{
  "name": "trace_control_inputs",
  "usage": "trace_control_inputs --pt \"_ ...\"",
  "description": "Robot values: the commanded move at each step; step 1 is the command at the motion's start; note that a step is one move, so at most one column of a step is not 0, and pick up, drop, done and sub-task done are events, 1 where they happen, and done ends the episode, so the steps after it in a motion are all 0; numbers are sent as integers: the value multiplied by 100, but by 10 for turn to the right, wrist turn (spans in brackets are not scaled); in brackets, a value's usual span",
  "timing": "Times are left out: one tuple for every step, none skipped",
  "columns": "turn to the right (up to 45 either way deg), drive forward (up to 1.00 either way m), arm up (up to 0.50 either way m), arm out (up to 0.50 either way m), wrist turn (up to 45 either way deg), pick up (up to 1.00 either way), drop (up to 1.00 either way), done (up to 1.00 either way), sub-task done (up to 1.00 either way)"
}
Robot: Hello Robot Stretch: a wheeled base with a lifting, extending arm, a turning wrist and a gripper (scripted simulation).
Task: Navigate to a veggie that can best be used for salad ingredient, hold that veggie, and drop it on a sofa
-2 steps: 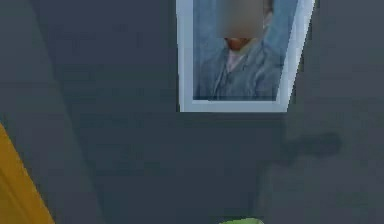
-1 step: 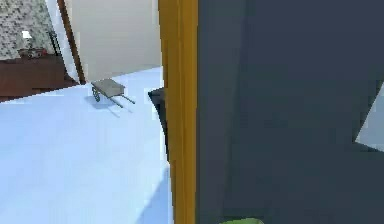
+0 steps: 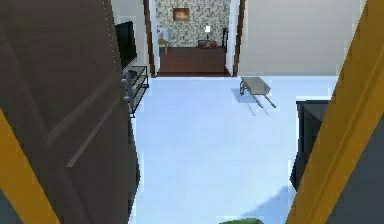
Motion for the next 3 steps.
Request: trace_control_inputs --pt "0 85 0 0 0 0 0 0 0" --pt "300 0 0 0 0 0 0 0 0" --pt "0 100 0 0 0 0 0 0 0"
